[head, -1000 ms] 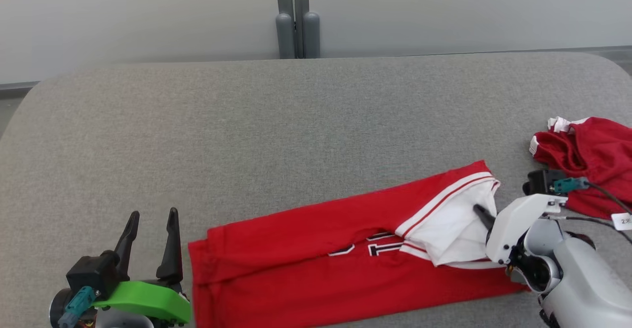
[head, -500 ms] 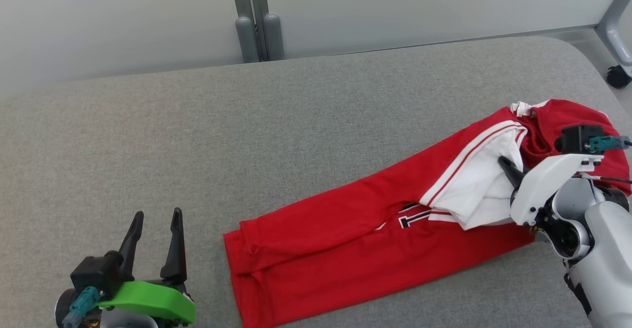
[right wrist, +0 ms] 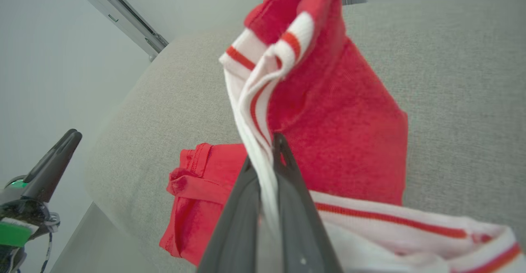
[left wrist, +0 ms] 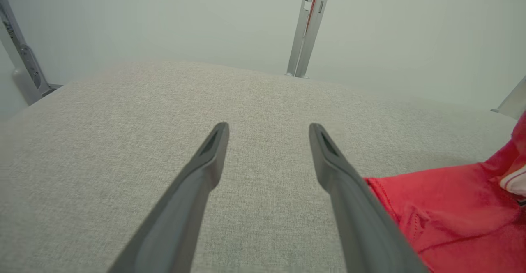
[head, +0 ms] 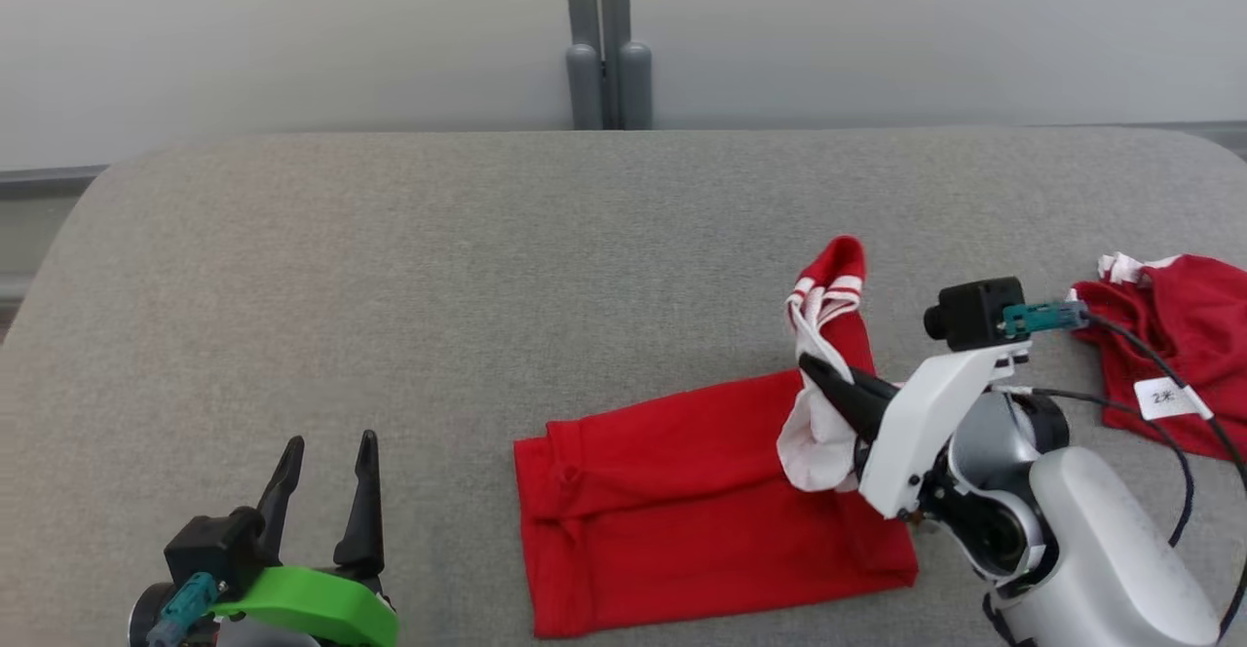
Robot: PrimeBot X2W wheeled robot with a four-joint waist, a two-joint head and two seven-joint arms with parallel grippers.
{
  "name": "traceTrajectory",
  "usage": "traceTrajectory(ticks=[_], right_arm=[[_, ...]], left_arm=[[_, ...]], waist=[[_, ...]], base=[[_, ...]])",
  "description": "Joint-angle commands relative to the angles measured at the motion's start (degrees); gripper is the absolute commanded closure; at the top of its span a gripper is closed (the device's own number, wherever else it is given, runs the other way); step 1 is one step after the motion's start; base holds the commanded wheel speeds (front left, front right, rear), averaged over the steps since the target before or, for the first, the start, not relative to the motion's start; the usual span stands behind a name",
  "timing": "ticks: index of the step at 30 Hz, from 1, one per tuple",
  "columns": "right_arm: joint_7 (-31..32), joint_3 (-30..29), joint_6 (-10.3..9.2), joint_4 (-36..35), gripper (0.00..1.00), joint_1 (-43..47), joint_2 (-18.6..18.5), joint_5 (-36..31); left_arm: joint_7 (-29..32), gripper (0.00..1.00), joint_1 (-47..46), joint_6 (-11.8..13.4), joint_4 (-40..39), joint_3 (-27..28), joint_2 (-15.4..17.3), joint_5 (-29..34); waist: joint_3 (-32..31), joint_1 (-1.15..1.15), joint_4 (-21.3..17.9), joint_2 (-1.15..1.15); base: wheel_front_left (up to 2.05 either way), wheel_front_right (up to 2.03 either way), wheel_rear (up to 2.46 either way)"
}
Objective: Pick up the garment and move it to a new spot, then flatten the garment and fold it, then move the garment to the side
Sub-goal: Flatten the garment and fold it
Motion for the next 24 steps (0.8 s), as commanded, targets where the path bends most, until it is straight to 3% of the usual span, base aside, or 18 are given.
traceTrajectory(ticks=[1, 10, 21, 23, 24], right_arm=[[0.3, 0.5, 0.02, -0.3, 1.0, 1.3, 1.2, -0.5], [-3.5, 0.5, 0.03, 7.0, 1.0, 2.5, 7.0, -1.7], [-7.7, 4.8, 0.02, 19.0, 1.0, -2.5, 8.0, 1.6], [-8.4, 6.1, 0.03, 20.7, 0.62, -3.2, 8.0, 2.2], [-8.9, 7.0, 0.03, 21.6, 0.15, -3.7, 8.0, 2.7]], left_arm=[[0.0, 0.0, 0.0, -0.1, 0.3, -0.1, 0.1, 0.7], [1.5, 0.0, -1.6, -1.2, 1.5, -2.3, 0.2, 0.8], [1.3, 0.0, -2.8, -1.9, 3.3, -3.3, -0.2, 0.4], [1.1, 0.0, -3.1, -2.0, 3.6, -3.2, -0.1, 0.2], [1.1, 0.0, -3.2, -2.0, 3.7, -3.2, -0.1, 0.2]], waist=[[-1.3, 0.0, 4.8, 0.0], [-1.9, 0.0, 13.6, 0.0], [-1.0, 0.0, 17.2, 0.0], [-0.9, 0.0, 17.1, 0.0], [-0.9, 0.0, 16.8, 0.0]], base=[[0.0, 0.0, 0.0], [0.0, 0.0, 0.0], [0.0, 0.0, 0.0], [0.0, 0.0, 0.0], [0.0, 0.0, 0.0]])
